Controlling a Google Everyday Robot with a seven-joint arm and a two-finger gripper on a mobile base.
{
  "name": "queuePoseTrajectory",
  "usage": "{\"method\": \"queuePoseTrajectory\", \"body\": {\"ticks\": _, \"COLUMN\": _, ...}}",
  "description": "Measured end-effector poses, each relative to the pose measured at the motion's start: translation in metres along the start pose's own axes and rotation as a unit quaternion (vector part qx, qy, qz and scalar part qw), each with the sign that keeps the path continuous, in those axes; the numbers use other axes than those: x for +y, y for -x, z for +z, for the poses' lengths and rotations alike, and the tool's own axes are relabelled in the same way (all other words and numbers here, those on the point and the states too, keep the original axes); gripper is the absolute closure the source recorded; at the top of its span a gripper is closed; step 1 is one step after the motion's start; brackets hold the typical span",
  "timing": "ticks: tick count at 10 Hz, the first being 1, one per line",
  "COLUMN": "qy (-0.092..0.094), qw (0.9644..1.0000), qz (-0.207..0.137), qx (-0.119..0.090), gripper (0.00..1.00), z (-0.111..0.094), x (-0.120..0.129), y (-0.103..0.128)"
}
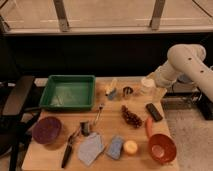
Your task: Place grapes in purple bowl
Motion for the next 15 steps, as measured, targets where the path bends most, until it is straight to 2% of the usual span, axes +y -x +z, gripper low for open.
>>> {"method": "queuePoseTrajectory", "body": {"ticks": 10, "qy": 0.000, "qw": 1.0000, "qz": 0.000, "qx": -0.001, "gripper": 0.22, "z": 0.000, "x": -0.001, "y": 0.001}}
{"method": "queuePoseTrajectory", "body": {"ticks": 12, "qy": 0.005, "qw": 1.0000, "qz": -0.007, "qx": 0.002, "gripper": 0.22, "z": 0.002, "x": 0.002, "y": 0.002}}
{"method": "queuePoseTrajectory", "body": {"ticks": 13, "qy": 0.010, "qw": 0.9997, "qz": -0.019, "qx": 0.007, "gripper": 0.22, "z": 0.008, "x": 0.008, "y": 0.012}}
{"method": "queuePoseTrajectory", "body": {"ticks": 15, "qy": 0.015, "qw": 0.9991, "qz": -0.037, "qx": 0.014, "gripper": 0.22, "z": 0.036, "x": 0.022, "y": 0.039}}
